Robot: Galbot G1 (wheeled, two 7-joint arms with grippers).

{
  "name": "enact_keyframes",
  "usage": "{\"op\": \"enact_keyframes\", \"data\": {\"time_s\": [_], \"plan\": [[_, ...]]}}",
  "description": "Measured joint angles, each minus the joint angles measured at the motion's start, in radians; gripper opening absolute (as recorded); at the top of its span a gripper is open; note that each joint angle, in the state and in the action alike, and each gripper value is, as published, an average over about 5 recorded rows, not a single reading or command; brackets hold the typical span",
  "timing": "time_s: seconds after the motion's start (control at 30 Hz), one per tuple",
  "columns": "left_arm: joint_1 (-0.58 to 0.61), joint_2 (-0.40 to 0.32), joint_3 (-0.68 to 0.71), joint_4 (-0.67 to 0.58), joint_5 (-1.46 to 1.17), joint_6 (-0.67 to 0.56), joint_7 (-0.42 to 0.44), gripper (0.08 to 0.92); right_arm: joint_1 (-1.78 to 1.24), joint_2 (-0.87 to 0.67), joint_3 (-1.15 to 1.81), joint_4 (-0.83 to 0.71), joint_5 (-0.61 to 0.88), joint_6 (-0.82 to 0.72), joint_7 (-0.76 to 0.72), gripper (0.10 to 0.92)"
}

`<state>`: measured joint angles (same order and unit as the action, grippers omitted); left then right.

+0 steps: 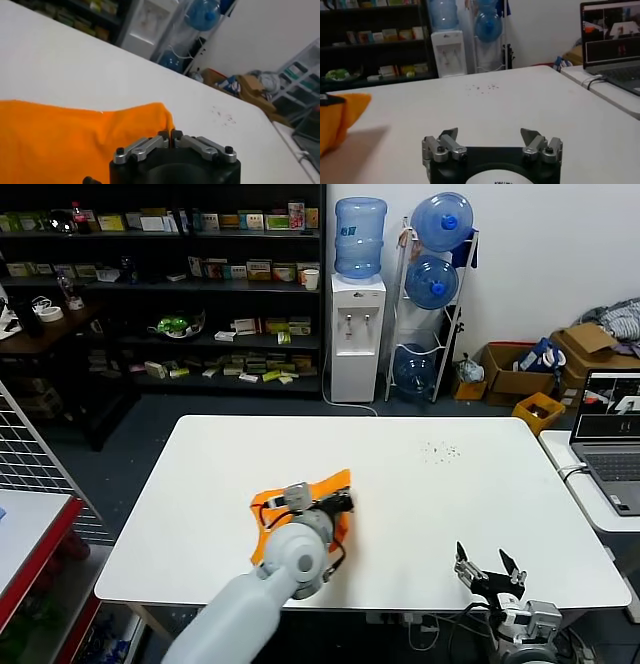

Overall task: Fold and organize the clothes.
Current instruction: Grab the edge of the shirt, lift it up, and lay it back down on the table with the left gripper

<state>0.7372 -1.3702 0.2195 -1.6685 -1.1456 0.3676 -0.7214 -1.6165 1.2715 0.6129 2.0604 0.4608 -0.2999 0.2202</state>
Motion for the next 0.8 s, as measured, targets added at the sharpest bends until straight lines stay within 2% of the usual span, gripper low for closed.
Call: {"op": "enact_keyframes", "data": {"time_s": [0.2,0.43,0.67,0.8], "plan": [[-0.033,-0.112,0.041,0.106,0.047,-0.008,0.0,0.113,-0.002,-0.008,0.018,0.005,0.013,-0.001,0.0,0.823],[-0.043,-0.178,0.068,0.17,0.098,-0.013,0.017,0.124,-0.016,-0.021,0.038,0.017,0.013,0.009,-0.014,0.823],[-0.026,-0.195,0.086,0.165,0.129,-0.029,0.067,0.294,-0.041,-0.047,0.071,0.036,0.011,0.049,-0.084,0.823],[0.016,-0.168,0.08,0.103,0.174,-0.046,0.118,0.416,-0.057,-0.072,0.084,0.043,0.021,0.095,-0.152,0.823]]}}
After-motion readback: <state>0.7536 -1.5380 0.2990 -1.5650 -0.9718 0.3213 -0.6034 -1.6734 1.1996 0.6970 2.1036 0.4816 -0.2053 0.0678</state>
